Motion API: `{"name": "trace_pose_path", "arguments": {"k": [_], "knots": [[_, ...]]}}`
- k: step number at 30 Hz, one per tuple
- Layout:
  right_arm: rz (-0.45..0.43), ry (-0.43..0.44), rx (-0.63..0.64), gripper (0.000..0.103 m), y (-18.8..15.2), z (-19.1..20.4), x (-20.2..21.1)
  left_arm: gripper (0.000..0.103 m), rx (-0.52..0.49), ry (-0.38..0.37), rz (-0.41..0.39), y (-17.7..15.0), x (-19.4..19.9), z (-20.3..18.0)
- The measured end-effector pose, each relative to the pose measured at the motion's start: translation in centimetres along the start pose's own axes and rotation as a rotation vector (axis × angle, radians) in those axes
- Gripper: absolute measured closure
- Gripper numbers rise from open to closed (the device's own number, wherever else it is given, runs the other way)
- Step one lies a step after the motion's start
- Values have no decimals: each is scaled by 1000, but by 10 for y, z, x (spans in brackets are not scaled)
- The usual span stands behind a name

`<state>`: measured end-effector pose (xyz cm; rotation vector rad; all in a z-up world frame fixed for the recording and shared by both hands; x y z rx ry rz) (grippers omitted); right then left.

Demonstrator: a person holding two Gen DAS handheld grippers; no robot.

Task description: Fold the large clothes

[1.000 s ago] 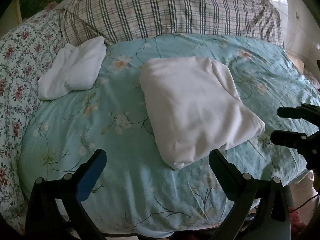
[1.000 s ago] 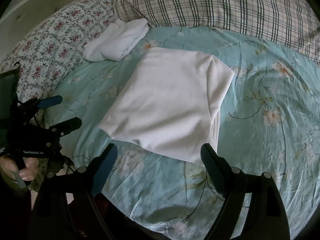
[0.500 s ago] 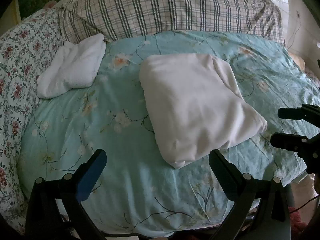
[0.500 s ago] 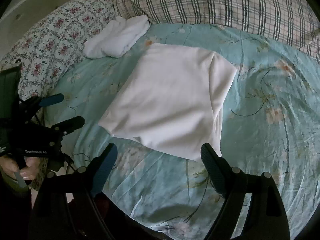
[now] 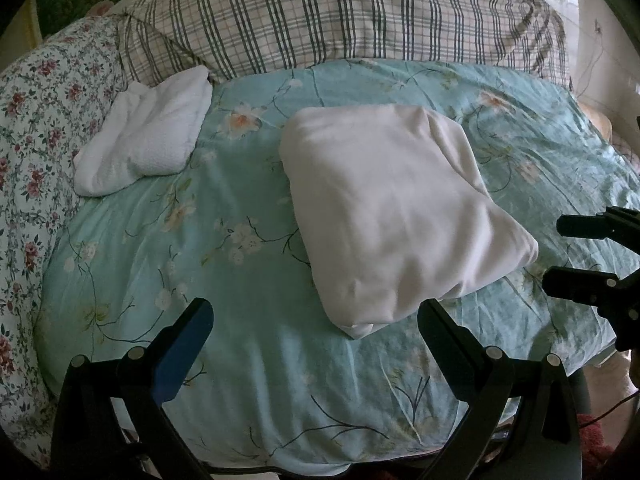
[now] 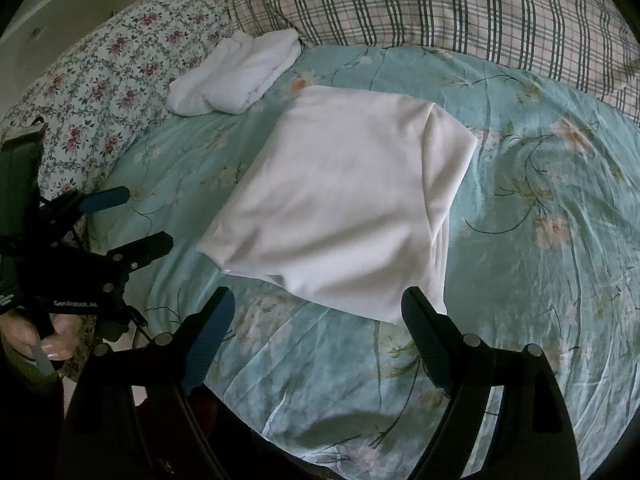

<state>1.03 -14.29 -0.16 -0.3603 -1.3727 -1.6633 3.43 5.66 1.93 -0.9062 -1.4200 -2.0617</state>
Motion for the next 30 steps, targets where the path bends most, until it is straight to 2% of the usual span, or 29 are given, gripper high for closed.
{"name": "trace_pose_path", "arguments": {"k": [30], "knots": [[6,4,11,18,14,-14,-5,1,-6,11,3,8,-9,2]]}}
Point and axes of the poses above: each gripper's, at about its wrist camera, not at the fingertips, and x roughly against the way its jaws point, z to its left, y to its top, the point moved 3 cm from there along -x, roughly the way its jaws point, and after that the axes turned 7 degrees about y, right-handed, at the moved point
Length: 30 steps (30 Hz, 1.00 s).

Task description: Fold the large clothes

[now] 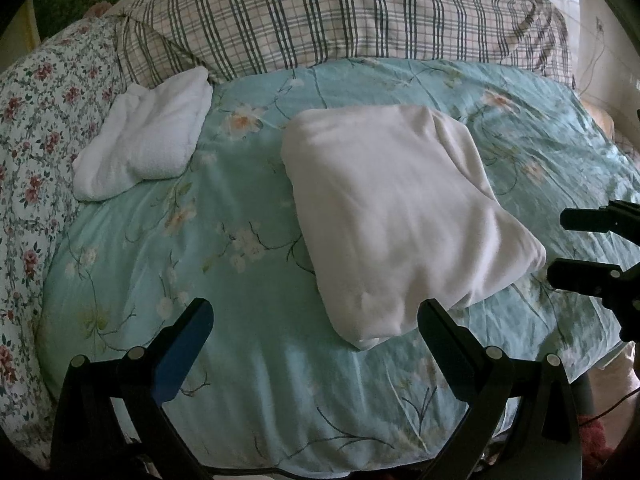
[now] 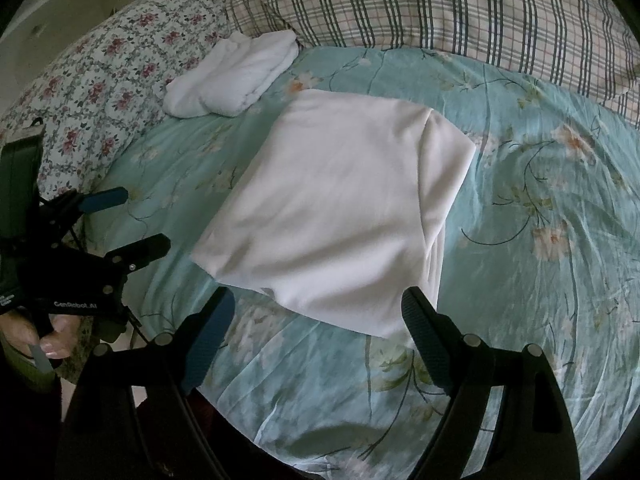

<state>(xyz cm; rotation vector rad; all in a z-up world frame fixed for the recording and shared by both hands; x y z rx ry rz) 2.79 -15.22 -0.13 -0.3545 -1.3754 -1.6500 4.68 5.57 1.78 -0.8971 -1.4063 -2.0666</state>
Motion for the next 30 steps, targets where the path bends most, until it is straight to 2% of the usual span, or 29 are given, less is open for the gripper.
{"name": "trace_pose_path", "arguments": {"k": [14,30], "knots": [[-1,6,-16,18,12,-16,-5,1,4,8,-15,11,-6,-2],[1,33,-40,18,27,-29,-15,1,21,13,5,20,-18,1]]}}
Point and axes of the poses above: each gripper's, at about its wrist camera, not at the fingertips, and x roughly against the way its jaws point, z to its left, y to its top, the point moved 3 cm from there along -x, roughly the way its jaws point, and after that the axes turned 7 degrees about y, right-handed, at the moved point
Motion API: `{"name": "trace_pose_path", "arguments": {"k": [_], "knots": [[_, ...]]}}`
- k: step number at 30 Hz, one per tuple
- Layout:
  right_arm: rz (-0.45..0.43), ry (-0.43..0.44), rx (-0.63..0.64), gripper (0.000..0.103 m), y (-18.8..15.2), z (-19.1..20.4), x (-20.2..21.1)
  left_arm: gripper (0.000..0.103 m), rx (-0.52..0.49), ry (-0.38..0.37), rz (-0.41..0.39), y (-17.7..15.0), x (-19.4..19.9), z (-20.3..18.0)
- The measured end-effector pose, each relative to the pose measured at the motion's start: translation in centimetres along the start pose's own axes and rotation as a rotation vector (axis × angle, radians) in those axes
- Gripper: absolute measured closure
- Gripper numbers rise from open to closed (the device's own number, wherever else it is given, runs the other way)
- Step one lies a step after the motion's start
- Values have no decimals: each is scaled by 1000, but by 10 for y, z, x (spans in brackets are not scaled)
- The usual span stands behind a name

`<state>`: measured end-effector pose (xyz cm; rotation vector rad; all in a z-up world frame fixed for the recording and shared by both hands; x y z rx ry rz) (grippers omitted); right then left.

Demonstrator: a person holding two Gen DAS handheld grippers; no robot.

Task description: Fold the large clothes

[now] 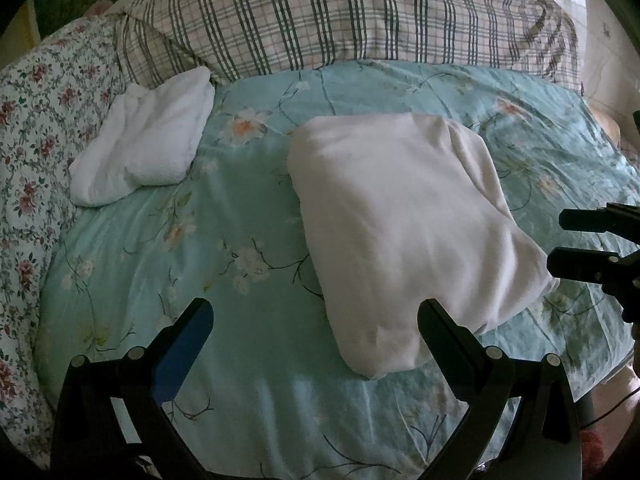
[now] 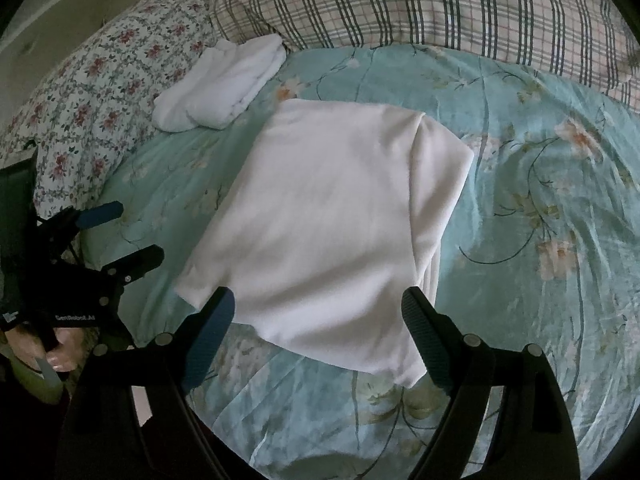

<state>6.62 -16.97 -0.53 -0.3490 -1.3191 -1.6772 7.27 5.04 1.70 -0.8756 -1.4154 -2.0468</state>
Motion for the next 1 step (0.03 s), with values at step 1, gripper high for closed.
{"name": "trace_pose_path", "arguments": {"k": [1], "knots": [[2,4,-2,18,0,-1,-2,1,3,-3,2,0,-1,0]]}}
Point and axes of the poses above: each gripper's, at about its wrist camera, not at the fingertips, and x roughly against the way its jaws point, z to its left, y to its top, the point moved 3 cm from there along -x, roughly the way its jaws point, and after that the axes turned 7 degrees about y, right-handed, at the moved point
